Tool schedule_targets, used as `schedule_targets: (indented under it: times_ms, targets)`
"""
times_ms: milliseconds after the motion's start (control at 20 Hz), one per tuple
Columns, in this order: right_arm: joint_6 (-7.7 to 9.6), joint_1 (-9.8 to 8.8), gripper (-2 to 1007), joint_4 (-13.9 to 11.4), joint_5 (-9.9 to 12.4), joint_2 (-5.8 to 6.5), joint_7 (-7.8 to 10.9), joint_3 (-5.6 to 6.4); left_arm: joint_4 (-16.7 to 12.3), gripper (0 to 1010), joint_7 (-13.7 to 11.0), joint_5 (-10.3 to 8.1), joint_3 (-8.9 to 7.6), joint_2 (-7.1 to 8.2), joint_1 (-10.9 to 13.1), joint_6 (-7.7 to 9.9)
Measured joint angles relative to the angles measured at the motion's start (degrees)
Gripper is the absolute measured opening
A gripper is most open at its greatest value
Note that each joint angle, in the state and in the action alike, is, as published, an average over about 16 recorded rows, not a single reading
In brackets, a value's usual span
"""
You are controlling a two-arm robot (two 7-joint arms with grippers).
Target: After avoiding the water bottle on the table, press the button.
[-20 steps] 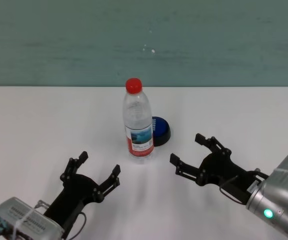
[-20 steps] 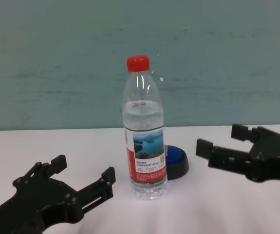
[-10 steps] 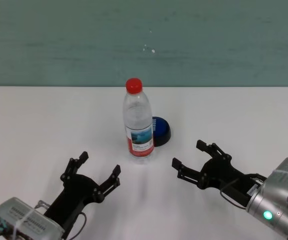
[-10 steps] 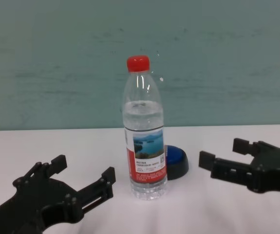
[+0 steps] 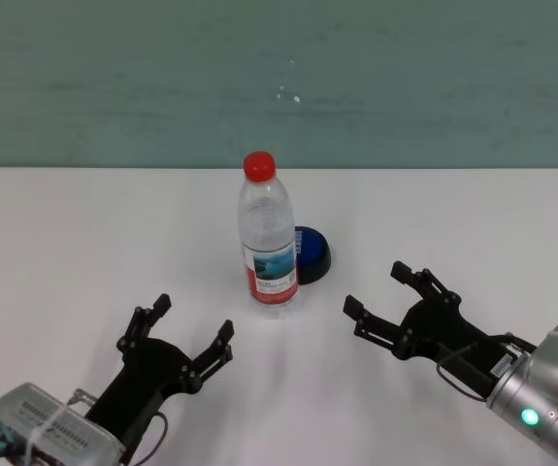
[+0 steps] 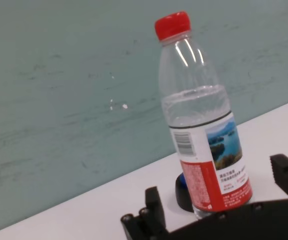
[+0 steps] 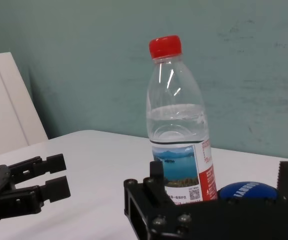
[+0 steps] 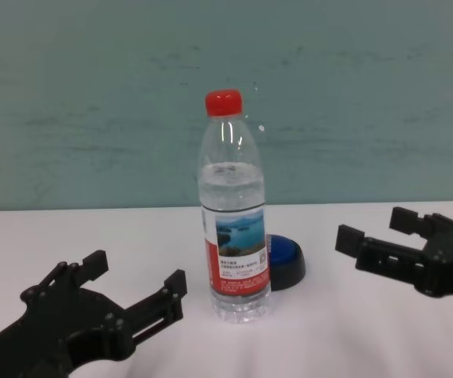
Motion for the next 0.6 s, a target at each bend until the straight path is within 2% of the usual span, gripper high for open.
schedule_targets:
  times_ms: [250,600]
  targets:
    - [-0.53,-0.26,1003,0.07,-2.01,-0.55,-1.57,0.1,0.0,1000,0.0,0.0,0.0,0.0,0.0,0.0]
    - [0.12,-0.72,1003,-0.07,-5.68,-1.99,-4.38,0.68,0.0,1000,0.0,0.0,0.0,0.0,0.0,0.0]
